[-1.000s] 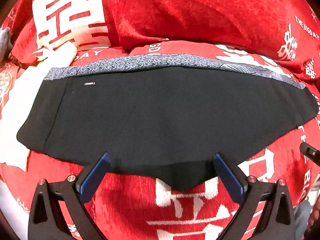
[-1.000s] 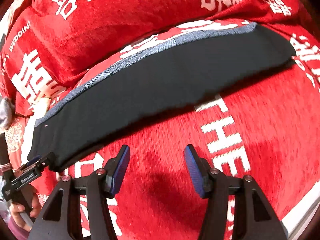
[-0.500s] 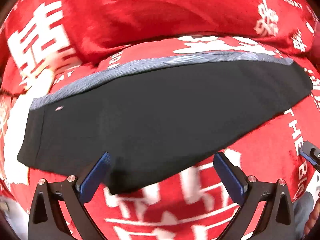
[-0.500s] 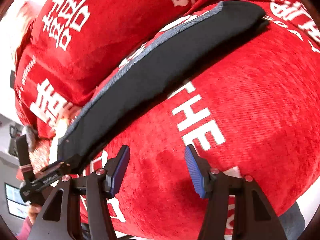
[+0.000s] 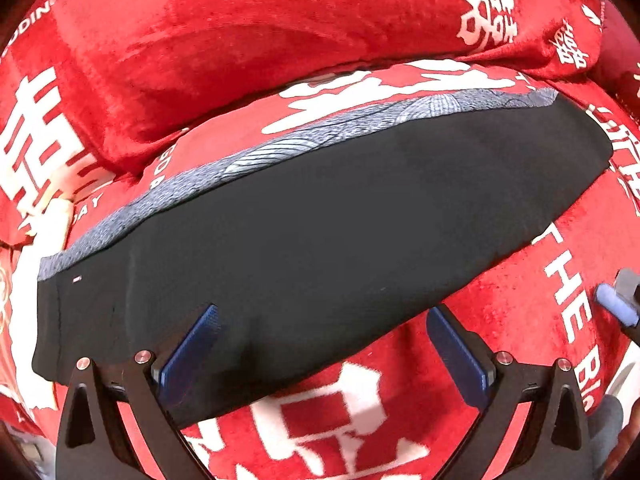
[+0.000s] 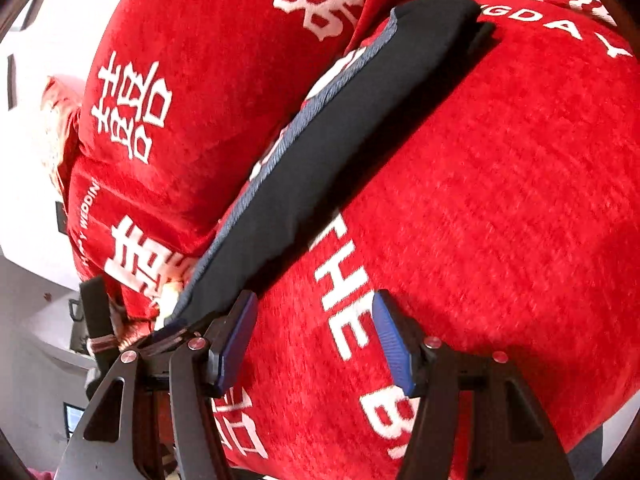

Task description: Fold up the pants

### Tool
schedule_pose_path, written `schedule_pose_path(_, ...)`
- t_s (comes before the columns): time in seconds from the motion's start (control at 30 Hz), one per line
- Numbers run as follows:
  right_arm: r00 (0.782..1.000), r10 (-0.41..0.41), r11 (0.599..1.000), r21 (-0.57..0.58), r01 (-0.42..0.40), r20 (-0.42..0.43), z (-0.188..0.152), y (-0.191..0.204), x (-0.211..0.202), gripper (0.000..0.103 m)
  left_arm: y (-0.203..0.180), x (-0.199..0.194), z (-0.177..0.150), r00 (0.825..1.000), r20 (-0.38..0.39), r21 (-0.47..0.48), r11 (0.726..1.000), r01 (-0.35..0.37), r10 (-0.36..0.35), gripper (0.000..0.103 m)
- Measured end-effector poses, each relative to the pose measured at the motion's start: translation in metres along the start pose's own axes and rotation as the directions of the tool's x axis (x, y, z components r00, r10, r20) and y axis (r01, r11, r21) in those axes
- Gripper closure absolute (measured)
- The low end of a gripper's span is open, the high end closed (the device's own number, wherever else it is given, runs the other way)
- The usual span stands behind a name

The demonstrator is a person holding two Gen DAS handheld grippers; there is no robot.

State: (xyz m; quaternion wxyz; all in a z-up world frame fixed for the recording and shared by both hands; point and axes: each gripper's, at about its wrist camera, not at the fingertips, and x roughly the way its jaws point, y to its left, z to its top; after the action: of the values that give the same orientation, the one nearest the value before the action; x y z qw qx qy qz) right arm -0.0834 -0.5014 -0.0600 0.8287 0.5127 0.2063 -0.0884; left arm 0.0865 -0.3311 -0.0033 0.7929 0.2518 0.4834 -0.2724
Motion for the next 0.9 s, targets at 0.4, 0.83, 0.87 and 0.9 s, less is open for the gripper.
schedule_pose_path(0.4,0.990,-0.048,0.994,0.105,0.034,0.136,0.067,-0.044,0.000,0.039,-0.035,0.008,0.047,0.998,0.050,-0.072,0.997,0.040,-0.037,0.000)
schedule_pose_path(0.83,0.981,-0.048,0.987,0.162,0.018,0.187,0.106,-0.062,0.015,0.039,-0.040,0.038,0.046,0.996,0.021,-0.115,0.989,0.094,-0.092,0.000)
schedule_pose_path(0.87,0.980,-0.045,0.987,0.161,0.014,0.192,0.109,-0.061,0.018,0.039,-0.042,0.037,0.046,0.996,0.025,-0.109,0.990,0.088,-0.085,0.000)
schedule_pose_path(0.9,0.979,-0.042,0.986,0.164,0.009,0.199,0.112,-0.061,0.020,0.039,-0.043,0.037,0.045,0.996,0.030,-0.100,0.992,0.081,-0.078,0.000)
